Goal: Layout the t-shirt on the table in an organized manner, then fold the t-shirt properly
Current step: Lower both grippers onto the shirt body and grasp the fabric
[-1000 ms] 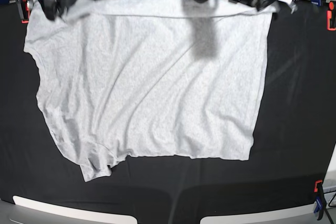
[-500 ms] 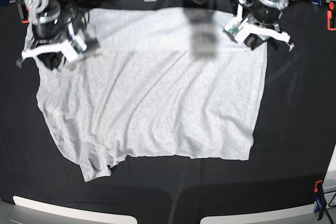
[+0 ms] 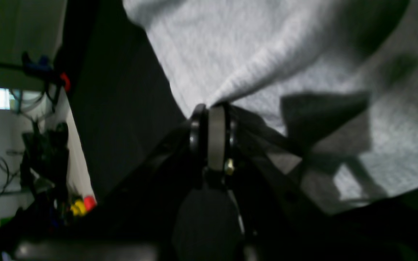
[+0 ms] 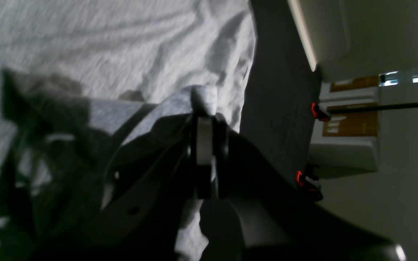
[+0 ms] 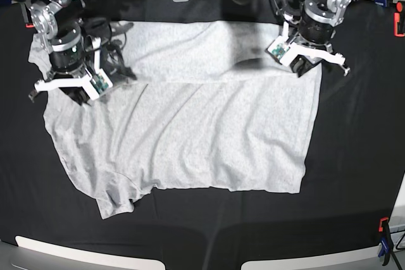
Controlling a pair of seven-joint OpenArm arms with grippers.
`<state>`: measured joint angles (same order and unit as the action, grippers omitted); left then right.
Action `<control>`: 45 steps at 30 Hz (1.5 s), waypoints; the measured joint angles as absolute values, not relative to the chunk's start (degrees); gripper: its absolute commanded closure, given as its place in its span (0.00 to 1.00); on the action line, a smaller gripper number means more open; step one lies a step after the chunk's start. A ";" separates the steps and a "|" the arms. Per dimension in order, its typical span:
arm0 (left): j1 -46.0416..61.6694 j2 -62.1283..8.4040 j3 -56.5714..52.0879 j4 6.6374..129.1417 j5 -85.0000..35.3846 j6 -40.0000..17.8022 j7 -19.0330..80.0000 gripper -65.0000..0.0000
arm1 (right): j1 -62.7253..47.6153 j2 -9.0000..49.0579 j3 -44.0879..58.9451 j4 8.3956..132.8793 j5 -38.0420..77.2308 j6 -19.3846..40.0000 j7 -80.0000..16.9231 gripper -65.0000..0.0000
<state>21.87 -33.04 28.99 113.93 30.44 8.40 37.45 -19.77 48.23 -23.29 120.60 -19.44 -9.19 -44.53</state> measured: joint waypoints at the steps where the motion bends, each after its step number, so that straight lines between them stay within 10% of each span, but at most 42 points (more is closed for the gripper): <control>1: 21.89 -33.04 28.99 113.71 30.44 8.40 37.17 1.00 | -19.53 48.25 -23.29 120.51 -19.44 -9.19 -44.45 1.00; 35: 13.45 -33.04 29.15 101.86 24.23 8.54 29.50 1.00 | -5.72 40.62 -23.29 100.03 -16.67 -6.59 -37.28 1.00; 39: 12.93 -33.04 29.21 99.33 24.14 8.51 31.31 0.64 | -5.69 40.62 -23.31 100.05 -18.04 -5.91 -38.83 0.60; 45: 7.81 -32.99 29.21 99.33 24.32 8.58 35.97 0.64 | -3.77 40.64 -23.31 100.03 -24.18 -6.00 -46.52 0.59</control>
<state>7.81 -32.99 29.21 99.33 24.32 8.58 35.97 -3.77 40.64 -23.31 100.03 -24.18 -6.00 -46.52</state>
